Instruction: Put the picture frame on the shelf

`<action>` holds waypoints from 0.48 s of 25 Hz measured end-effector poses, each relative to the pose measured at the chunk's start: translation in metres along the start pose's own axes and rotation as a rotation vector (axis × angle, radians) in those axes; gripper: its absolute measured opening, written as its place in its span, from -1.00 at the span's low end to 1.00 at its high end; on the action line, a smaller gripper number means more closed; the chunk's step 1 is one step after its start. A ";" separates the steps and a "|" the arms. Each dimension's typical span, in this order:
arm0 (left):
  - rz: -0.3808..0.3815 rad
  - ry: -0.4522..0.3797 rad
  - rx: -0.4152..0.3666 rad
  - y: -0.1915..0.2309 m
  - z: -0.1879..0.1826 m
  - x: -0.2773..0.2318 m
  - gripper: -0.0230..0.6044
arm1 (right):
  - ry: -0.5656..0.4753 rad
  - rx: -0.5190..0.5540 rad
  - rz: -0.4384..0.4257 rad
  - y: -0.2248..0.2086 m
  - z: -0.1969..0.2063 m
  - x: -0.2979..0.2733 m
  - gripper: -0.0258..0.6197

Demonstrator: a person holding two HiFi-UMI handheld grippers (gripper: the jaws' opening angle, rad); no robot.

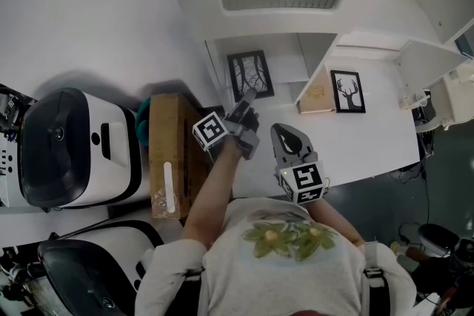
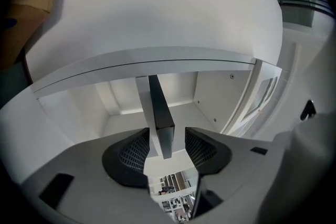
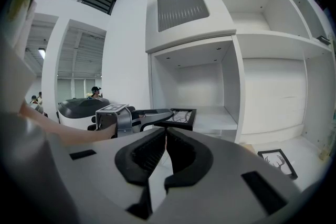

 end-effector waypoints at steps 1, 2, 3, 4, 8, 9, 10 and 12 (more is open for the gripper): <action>-0.004 -0.007 -0.003 -0.001 0.000 0.002 -0.27 | 0.000 0.000 -0.001 0.000 0.000 0.000 -0.82; -0.022 -0.017 -0.012 0.001 0.000 0.006 -0.27 | 0.001 -0.001 -0.001 0.000 0.001 0.001 -0.82; -0.051 -0.029 -0.023 0.004 -0.001 0.012 -0.27 | 0.002 -0.001 -0.002 0.000 0.001 0.001 -0.82; -0.075 -0.044 -0.030 0.007 -0.002 0.018 -0.27 | 0.002 -0.002 -0.002 0.000 0.001 0.002 -0.82; -0.063 -0.098 -0.024 0.001 -0.003 0.023 -0.63 | 0.002 -0.003 -0.004 -0.002 0.001 0.002 -0.82; -0.056 -0.103 -0.020 0.000 -0.002 0.023 -0.63 | 0.002 -0.003 -0.005 -0.002 0.001 0.002 -0.82; -0.054 -0.104 -0.017 0.001 -0.002 0.023 -0.64 | 0.002 -0.003 -0.007 -0.001 0.001 0.002 -0.82; -0.059 -0.104 -0.015 0.002 -0.002 0.023 -0.64 | 0.001 -0.004 -0.010 -0.001 0.001 0.003 -0.82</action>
Point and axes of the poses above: the fingertips, and each gripper's own axes: x backward along the fingers, y to its left, z out of its underside, the point moved 1 cm from there along x, backward along the fingers, and after that the axes turned 13 degrees about z, right-handed, at the moved point
